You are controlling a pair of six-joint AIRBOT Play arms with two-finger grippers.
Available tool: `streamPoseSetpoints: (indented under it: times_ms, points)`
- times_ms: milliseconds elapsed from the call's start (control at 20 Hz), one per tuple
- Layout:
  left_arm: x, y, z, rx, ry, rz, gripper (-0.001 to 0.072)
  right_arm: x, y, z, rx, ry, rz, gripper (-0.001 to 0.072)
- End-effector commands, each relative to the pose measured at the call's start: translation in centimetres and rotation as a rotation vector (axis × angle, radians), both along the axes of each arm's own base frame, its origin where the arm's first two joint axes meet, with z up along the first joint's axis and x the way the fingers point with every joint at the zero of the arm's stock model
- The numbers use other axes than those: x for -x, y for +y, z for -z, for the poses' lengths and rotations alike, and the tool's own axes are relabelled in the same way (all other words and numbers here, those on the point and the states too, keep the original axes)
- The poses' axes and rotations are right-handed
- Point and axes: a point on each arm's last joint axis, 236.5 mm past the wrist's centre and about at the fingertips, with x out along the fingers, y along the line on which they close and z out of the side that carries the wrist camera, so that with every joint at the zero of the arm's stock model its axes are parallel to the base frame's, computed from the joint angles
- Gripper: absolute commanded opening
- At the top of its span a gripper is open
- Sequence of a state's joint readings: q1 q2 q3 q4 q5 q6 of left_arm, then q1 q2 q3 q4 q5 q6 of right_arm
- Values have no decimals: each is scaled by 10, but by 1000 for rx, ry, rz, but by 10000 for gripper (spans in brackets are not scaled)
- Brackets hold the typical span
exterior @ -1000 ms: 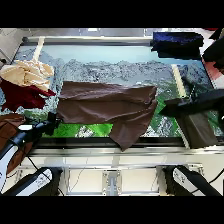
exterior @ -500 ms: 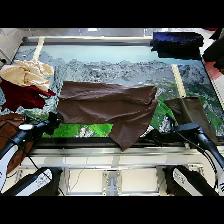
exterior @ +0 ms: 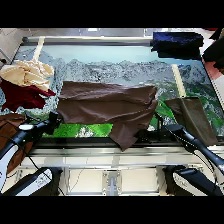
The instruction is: Fold the shirts.
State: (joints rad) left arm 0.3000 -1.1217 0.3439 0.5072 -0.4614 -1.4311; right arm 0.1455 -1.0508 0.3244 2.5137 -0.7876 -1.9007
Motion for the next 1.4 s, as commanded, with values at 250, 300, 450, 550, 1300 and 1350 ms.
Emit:
streamPoseSetpoints:
  times_ms: [250, 300, 450, 550, 1300, 1350]
  points:
    - [-3, -3, -47, -133, -140, 233, 9, -7, 36, -62, -69, -81, -180, 16]
    - [0, 1, -65, -162, -173, 263, 9, -3, 38, -79, -80, -102, -217, 16]
    - [27, 1, -115, -227, -252, 349, 8, 9, 34, -131, -59, -155, -273, 16]
    - [44, -9, -142, -263, -311, 395, 8, 9, 25, -160, -20, -213, -264, 16]
    - [-55, 7, -115, -457, -118, 621, 5, -180, -40, -137, 255, -307, -230, 13]
    - [-72, 11, -114, -497, -98, 628, 5, -195, -43, -133, 271, -305, -231, 13]
